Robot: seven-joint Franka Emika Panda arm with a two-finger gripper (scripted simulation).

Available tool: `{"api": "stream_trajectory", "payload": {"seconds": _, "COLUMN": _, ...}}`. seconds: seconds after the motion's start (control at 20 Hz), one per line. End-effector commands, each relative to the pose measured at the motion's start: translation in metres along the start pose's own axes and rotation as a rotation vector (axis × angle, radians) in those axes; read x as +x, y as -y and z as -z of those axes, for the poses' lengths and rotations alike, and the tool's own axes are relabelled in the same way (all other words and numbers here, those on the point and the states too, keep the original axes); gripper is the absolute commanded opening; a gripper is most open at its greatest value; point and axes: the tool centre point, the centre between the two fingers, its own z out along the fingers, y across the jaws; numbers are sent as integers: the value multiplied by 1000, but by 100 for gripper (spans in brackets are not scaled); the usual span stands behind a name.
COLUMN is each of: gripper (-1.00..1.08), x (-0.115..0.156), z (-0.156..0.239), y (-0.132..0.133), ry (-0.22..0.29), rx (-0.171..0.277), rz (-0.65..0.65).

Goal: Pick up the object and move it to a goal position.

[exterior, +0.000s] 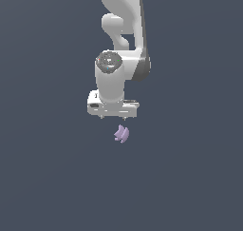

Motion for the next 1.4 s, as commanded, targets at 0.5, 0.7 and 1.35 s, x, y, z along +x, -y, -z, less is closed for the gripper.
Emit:
{"api": "stream_trajectory", "payload": {"seconds": 0.5, "gripper": 100, "x": -7, "z": -1, "y": 27, "ry": 22, "rx": 28, "rz": 44}}
{"api": "stream_trajectory", "payload": {"seconds": 0.7, "gripper": 100, "x": -7, "z": -1, "y": 26, "ry": 21, "rx": 27, "rz": 47}}
{"api": "stream_trajectory", "payload": {"seconds": 1.35, "gripper": 100, "x": 3, "z": -14, "y": 31, "ry": 2, "rx": 27, "rz": -65}}
